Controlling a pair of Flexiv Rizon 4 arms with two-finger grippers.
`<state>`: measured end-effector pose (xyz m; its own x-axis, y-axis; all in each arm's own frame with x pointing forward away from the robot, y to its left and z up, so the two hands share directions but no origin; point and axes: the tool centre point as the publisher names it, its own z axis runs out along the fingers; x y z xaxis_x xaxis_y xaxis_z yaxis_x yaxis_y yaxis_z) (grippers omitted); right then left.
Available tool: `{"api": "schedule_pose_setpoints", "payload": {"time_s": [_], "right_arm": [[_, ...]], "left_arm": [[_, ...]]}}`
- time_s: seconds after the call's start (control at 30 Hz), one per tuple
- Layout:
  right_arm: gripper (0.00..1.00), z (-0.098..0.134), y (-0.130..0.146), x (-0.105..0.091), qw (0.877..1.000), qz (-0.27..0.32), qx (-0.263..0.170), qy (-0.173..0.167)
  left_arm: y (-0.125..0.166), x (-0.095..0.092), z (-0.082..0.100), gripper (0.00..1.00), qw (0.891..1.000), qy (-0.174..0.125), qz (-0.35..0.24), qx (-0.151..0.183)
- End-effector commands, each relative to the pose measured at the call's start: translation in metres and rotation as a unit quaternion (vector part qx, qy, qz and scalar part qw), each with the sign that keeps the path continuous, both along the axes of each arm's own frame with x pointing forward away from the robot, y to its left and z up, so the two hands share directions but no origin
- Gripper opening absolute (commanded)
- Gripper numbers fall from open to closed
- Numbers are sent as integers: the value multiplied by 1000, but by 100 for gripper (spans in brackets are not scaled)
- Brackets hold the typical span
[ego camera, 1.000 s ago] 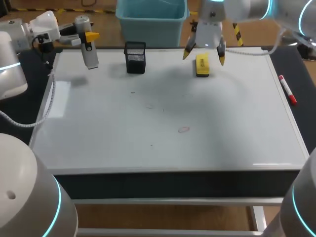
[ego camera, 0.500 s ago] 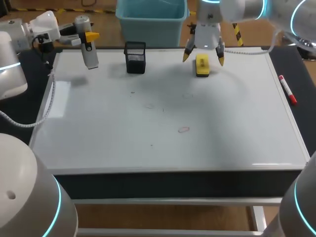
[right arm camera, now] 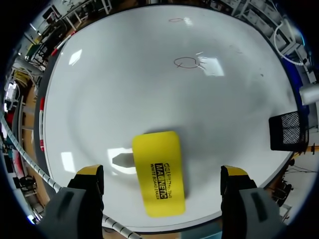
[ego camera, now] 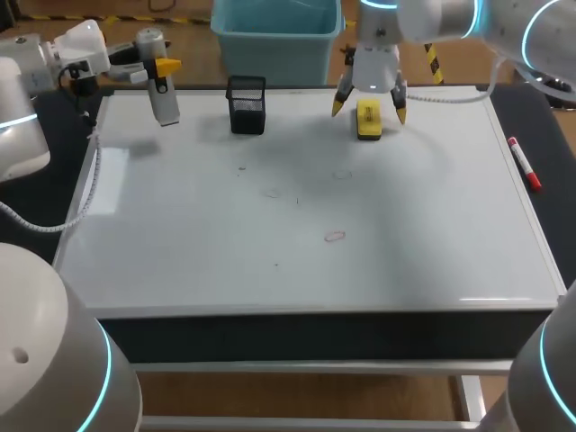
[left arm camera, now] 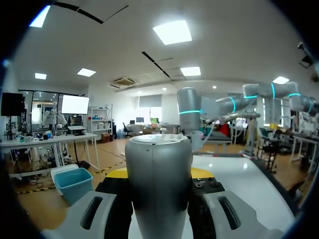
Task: Pick up the inspection probe, press it on each red-marked spot on the whiteboard one by one, put down the probe, pick up the eraser, and wipe off all the red marks.
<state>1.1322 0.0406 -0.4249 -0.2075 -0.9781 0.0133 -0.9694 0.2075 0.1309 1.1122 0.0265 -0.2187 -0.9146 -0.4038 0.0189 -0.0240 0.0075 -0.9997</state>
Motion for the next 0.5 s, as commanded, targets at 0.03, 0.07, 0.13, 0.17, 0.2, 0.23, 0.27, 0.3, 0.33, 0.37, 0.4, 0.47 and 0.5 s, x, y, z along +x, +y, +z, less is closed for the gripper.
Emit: {"api": "schedule_pose_setpoints", "payload": {"time_s": [0.03,0.07,0.13,0.17,0.2,0.23,0.27,0.3,0.33,0.37,0.4,0.47,0.5], "right_arm": [[100,2,-2,-1,1000,0,-4,3],[100,1,-2,-2,1000,-3,-5,5],[98,0,-3,-3,1000,-8,-5,7],[93,0,-4,-4,1000,-9,-5,8],[93,0,-4,-4,1000,-9,-5,8],[84,0,-5,-5,1000,-10,-6,9],[73,0,-5,-6,1000,-11,-6,9],[65,0,-5,-6,1000,-11,-6,9],[62,0,-6,-6,1000,-11,-7,9],[51,1,-6,-6,1000,-12,-7,9],[47,1,-7,-6,1000,-13,-7,9],[37,1,-8,-5,1000,-15,-7,8],[28,2,-8,-5,1000,-15,-8,7]], "left_arm": [[0,1,0,0,1000,-2,0,-1],[0,1,0,0,1000,-2,0,-1],[0,1,0,0,1000,-2,0,-1],[0,1,0,0,1000,-2,0,-1],[0,1,0,0,1000,-2,0,-1],[0,1,0,0,1000,-2,0,-1],[0,1,0,0,1000,-2,0,-1],[0,1,0,0,1000,-2,0,-1],[0,1,0,0,1000,-2,0,-1],[0,1,0,0,1000,-2,0,-1],[0,1,0,0,1000,-2,0,-1],[0,1,0,0,1000,-2,0,-1],[0,1,0,0,1000,-2,0,-1]]}}
